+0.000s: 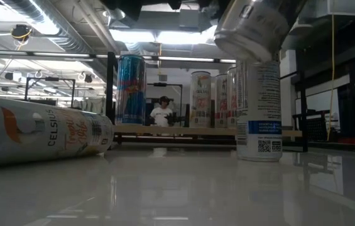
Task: Place canned beverage on shelf
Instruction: Put the white-yellow soda can on the shelf aligned with the other white-yellow soda can
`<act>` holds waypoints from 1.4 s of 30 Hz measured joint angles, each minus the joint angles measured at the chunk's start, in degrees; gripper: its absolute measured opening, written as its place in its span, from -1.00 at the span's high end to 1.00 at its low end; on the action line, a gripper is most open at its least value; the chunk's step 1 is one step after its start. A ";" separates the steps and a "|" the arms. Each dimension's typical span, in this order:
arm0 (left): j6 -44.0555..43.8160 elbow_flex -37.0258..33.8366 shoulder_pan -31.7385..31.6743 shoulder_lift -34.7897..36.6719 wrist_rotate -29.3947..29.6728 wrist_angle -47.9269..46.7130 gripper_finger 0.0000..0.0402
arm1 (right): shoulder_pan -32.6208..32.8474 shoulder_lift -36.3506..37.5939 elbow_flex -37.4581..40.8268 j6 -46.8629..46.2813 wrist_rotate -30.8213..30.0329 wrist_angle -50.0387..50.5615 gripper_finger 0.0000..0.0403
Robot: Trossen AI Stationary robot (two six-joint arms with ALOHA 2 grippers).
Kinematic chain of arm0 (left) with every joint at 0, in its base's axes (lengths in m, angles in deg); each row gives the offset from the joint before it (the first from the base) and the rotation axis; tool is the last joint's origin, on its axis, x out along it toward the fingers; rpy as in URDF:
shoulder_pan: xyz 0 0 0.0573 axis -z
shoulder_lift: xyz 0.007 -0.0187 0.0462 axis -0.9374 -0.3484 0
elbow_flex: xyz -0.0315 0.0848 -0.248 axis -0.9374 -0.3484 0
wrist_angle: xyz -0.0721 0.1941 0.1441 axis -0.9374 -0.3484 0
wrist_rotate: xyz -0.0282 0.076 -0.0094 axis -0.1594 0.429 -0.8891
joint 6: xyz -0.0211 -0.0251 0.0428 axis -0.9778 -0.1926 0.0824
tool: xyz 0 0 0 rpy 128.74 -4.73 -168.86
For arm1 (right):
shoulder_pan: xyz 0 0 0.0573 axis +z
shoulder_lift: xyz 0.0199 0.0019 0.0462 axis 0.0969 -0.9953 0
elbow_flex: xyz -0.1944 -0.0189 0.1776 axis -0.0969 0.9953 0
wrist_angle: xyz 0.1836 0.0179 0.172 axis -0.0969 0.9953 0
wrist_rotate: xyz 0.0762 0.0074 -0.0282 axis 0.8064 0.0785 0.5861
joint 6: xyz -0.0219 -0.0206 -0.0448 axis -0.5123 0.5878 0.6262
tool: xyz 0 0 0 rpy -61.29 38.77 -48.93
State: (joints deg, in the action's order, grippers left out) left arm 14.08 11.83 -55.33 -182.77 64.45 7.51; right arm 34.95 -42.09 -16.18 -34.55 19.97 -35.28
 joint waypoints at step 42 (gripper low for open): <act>-7.54 0.02 0.02 0.00 2.84 5.54 -0.32 | -0.04 -3.92 0.15 -0.11 -1.13 0.03 -0.78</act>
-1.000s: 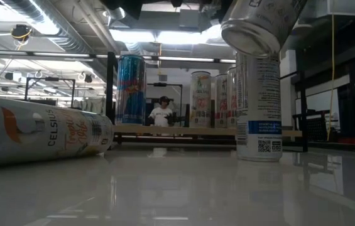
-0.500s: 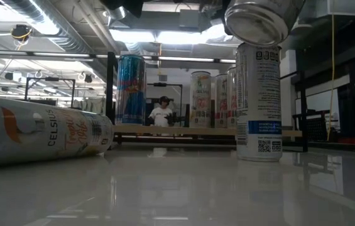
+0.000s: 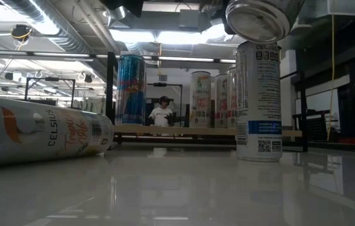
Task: Place canned beverage on shelf
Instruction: Put the white-yellow soda can on the shelf aligned with the other white-yellow soda can
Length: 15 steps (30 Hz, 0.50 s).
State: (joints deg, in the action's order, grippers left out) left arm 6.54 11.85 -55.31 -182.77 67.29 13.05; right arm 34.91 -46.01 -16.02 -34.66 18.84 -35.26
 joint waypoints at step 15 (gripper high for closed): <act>0.00 0.00 0.00 0.00 0.04 0.02 -0.32 | 0.00 -1.20 0.07 -0.02 -0.79 1.98 -0.74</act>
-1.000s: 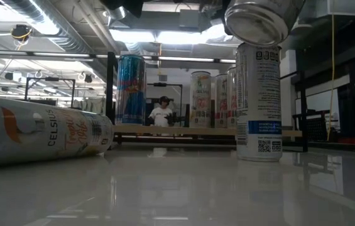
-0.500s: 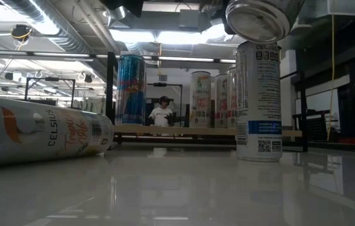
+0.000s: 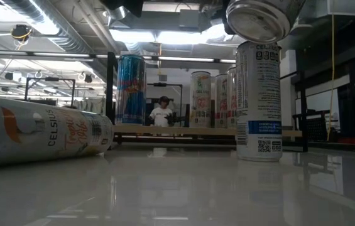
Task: Place canned beverage on shelf
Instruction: Put the white-yellow soda can on the shelf aligned with the other white-yellow soda can
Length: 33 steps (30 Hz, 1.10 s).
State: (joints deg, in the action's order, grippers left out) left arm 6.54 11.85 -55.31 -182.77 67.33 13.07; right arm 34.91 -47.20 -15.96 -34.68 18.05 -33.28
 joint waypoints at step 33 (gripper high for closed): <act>0.44 0.00 0.04 0.07 -0.50 0.59 -0.54 | -0.04 -0.40 0.02 0.17 2.15 0.10 -0.25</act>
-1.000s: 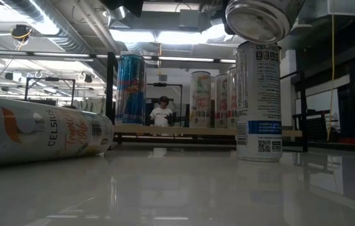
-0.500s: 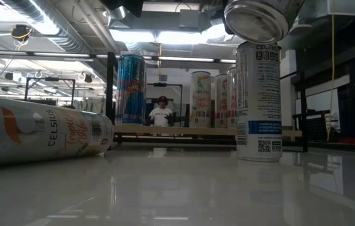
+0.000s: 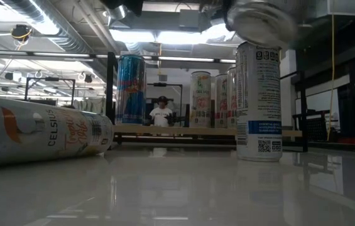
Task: Place canned beverage on shelf
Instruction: Put the white-yellow soda can on the shelf aligned with the other white-yellow soda can
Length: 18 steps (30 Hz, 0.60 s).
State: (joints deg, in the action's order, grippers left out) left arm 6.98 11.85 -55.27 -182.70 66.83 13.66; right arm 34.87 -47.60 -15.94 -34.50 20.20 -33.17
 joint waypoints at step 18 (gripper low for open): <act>-2.97 0.06 -1.42 0.08 -16.82 -9.88 -0.76 | -1.92 -0.07 -6.05 0.12 5.76 1.58 -0.24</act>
State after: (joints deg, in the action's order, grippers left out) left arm 4.00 11.92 -56.69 -182.62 50.01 3.78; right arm 32.95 -47.66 -21.99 -34.38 25.97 -31.60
